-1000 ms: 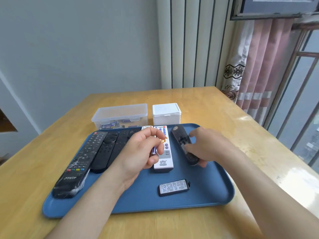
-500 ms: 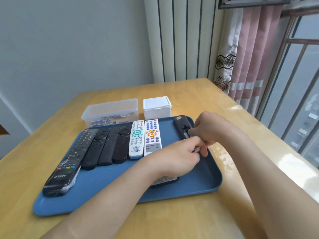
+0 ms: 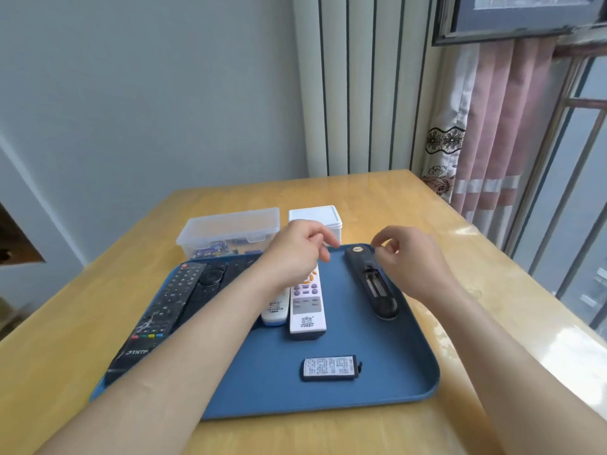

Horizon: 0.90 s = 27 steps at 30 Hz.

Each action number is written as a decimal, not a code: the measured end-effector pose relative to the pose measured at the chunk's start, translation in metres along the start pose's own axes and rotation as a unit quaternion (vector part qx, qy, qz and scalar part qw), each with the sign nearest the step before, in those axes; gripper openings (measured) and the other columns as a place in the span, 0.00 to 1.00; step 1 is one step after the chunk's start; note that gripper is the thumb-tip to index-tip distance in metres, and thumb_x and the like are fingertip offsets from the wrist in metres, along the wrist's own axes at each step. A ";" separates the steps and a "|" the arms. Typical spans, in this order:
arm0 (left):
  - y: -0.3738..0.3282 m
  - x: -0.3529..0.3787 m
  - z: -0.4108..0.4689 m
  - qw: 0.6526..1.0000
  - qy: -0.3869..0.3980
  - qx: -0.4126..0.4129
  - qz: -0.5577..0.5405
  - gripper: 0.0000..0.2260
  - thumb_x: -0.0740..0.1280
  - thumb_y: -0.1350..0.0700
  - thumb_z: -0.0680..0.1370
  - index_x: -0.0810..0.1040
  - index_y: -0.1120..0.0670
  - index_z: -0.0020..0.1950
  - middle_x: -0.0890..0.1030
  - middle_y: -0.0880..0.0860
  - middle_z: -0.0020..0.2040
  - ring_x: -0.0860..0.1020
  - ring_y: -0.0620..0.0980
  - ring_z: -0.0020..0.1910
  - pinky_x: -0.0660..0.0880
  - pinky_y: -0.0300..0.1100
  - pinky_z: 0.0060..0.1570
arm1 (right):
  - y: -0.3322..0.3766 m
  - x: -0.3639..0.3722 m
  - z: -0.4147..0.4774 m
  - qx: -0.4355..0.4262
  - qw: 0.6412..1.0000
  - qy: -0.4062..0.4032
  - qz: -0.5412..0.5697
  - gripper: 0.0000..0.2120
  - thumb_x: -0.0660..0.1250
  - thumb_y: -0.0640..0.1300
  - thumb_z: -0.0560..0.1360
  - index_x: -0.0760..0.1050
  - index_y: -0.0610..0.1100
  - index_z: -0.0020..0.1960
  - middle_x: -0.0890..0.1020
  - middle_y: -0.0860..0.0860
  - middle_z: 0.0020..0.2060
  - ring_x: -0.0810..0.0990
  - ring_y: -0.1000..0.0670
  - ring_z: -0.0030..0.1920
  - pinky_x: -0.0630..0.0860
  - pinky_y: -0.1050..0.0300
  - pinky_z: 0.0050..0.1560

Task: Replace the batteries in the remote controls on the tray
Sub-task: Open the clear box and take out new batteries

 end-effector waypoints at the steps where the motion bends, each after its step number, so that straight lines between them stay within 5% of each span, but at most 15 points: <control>1: 0.001 -0.013 0.010 0.998 -0.035 0.008 0.046 0.17 0.53 0.63 0.80 0.80 0.51 0.47 0.78 0.51 0.40 0.71 0.46 0.29 0.67 0.38 0.30 | 0.001 0.000 -0.001 -0.004 1.000 -0.005 0.013 0.10 0.61 0.36 0.73 0.80 0.44 0.47 0.78 0.49 0.31 0.73 0.48 0.33 0.72 0.51 0.37; 4: 0.001 -0.027 0.037 0.965 -0.066 0.025 0.252 0.15 0.55 0.57 0.79 0.79 0.48 0.58 0.79 0.51 0.57 0.78 0.52 0.51 0.73 0.43 0.46 | 0.004 0.005 0.001 -0.021 0.998 0.002 0.065 0.11 0.63 0.36 0.72 0.79 0.47 0.51 0.78 0.51 0.35 0.75 0.49 0.38 0.70 0.55 0.40; 6: 0.003 -0.018 0.054 0.913 -0.037 0.056 0.403 0.15 0.59 0.46 0.79 0.76 0.49 0.63 0.76 0.51 0.59 0.76 0.55 0.57 0.72 0.46 0.50 | 0.004 0.009 0.004 -0.017 0.996 0.017 0.091 0.15 0.66 0.38 0.73 0.78 0.49 0.58 0.79 0.50 0.45 0.77 0.50 0.47 0.69 0.58 0.46; 9: 0.011 -0.005 0.075 0.858 -0.013 0.102 0.503 0.17 0.60 0.41 0.79 0.75 0.52 0.57 0.73 0.52 0.55 0.76 0.56 0.50 0.72 0.47 0.44 | 0.005 0.019 0.025 -0.013 0.993 0.060 0.097 0.25 0.70 0.41 0.73 0.70 0.51 0.68 0.77 0.48 0.58 0.75 0.51 0.58 0.70 0.59 0.54; 13: 0.006 0.007 0.081 0.818 -0.052 0.187 0.542 0.17 0.57 0.44 0.81 0.75 0.55 0.56 0.73 0.53 0.54 0.74 0.55 0.50 0.65 0.45 0.36 | 0.013 0.052 0.073 -0.002 0.979 0.171 0.110 0.41 0.75 0.38 0.70 0.59 0.53 0.76 0.67 0.45 0.72 0.66 0.49 0.71 0.73 0.66 0.48; 16: 0.003 0.014 0.085 0.793 -0.072 0.262 0.546 0.15 0.58 0.47 0.81 0.76 0.57 0.52 0.74 0.53 0.50 0.76 0.54 0.46 0.64 0.44 0.30 | 0.017 0.093 0.103 0.010 0.951 0.264 0.159 0.50 0.76 0.34 0.68 0.51 0.54 0.79 0.60 0.46 0.77 0.58 0.51 0.76 0.69 0.52 0.67; 20: 0.001 0.016 0.079 0.750 -0.105 0.350 0.552 0.11 0.68 0.51 0.73 0.77 0.56 0.35 0.74 0.52 0.34 0.74 0.51 0.27 0.55 0.36 0.21 | 0.011 0.124 0.114 0.004 0.930 0.306 0.202 0.53 0.77 0.33 0.67 0.49 0.53 0.79 0.63 0.47 0.74 0.60 0.51 0.75 0.63 0.54 0.72; 23: -0.003 0.011 0.078 0.750 -0.110 0.378 0.531 0.14 0.58 0.52 0.76 0.75 0.55 0.34 0.72 0.52 0.33 0.71 0.50 0.24 0.54 0.36 0.21 | 0.006 0.123 0.114 -0.023 0.933 0.296 0.205 0.50 0.77 0.33 0.67 0.52 0.50 0.79 0.69 0.50 0.64 0.68 0.54 0.65 0.71 0.71 0.57; 27: -0.019 -0.023 0.099 0.805 -0.150 0.338 0.465 0.16 0.55 0.49 0.77 0.77 0.56 0.39 0.75 0.55 0.39 0.76 0.57 0.31 0.60 0.40 0.22 | 0.011 0.120 0.115 -0.062 0.928 0.297 0.217 0.51 0.77 0.30 0.67 0.50 0.55 0.77 0.72 0.51 0.67 0.70 0.52 0.68 0.74 0.64 0.58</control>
Point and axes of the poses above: each hand's wrist, its own z-axis towards the middle knuckle, its own x-axis out of the palm, y = z × x, the point moved 10 cm from there along z, towards the middle knuckle
